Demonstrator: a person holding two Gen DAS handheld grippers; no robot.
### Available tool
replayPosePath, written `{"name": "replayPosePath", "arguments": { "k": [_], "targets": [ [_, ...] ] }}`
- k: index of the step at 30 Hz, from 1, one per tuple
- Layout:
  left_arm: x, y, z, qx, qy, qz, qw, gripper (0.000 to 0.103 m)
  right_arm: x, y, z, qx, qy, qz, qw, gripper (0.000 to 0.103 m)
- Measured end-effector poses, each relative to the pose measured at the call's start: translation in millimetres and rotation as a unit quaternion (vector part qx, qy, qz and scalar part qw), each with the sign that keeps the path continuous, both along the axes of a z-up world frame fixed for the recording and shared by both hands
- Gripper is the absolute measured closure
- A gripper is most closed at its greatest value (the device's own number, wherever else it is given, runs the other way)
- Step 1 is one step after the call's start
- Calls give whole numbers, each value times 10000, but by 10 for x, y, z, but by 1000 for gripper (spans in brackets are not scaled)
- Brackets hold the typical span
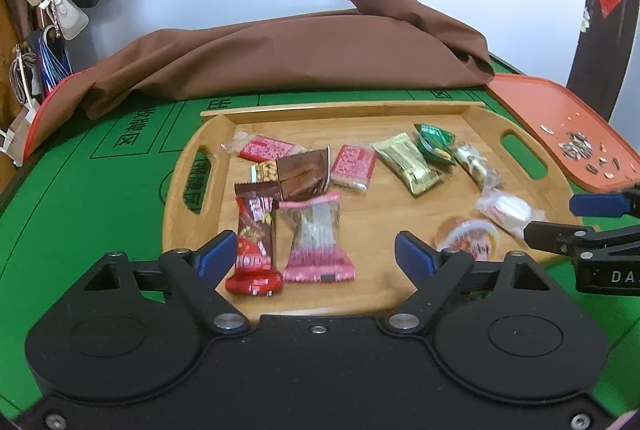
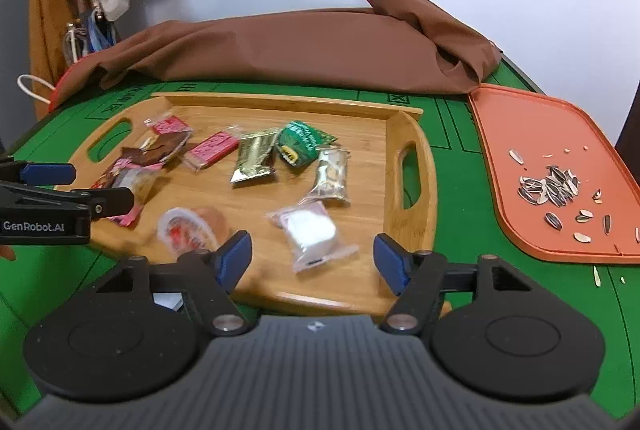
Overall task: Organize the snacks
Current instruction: 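Move both open tools back toward the red coffee stick and red nut bag, then grasp the red coffee stick with the left tool while the right tool grasps the red nut bag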
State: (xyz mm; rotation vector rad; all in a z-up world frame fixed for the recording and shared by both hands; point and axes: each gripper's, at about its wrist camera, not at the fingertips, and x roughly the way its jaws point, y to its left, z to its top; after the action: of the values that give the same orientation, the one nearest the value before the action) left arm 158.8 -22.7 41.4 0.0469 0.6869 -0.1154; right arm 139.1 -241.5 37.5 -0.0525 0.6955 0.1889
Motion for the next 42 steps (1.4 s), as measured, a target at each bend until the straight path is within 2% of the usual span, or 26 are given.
{"name": "replayPosePath", "arguments": {
  "k": [8,17,24,30,33,34,36,39,41,42],
  "targets": [
    [-302,36,-43,-47,120,-90,9999,15,-339,45,32,-49,-71,276,9996,17],
    [-622,56,-104,-138,346,-262,9990,14,-731,60,21,32,-15,592,9982,15],
    [-802,-2,-165,-215,574,-575,9965,14,-976,8,-22,102,72,681,9976,14],
    [-802,-117,-195,-322,709,-779,9939,15,-1190,-29,-41,78,119,826,9965,12],
    [-758,-204,-218,-377,771,-918,9921,23,-1231,-42,-51,5,142,815,9966,12],
    [-726,-236,-236,-404,837,-931,9913,31,-1240,-46,-54,-6,148,812,9966,12],
    [-681,-287,-261,-410,840,-908,9915,36,-1256,-56,-58,-3,163,819,9965,12],
    [-623,-343,-263,-410,823,-868,9920,55,-1273,-49,-71,-4,192,860,9961,12],
    [-590,-347,-260,-497,826,-856,9917,76,-1283,-25,-78,-17,200,916,9956,12],
    [-579,-341,-260,-511,833,-839,9917,80,-1286,-15,-79,-19,203,948,9953,12]
  ]
}}
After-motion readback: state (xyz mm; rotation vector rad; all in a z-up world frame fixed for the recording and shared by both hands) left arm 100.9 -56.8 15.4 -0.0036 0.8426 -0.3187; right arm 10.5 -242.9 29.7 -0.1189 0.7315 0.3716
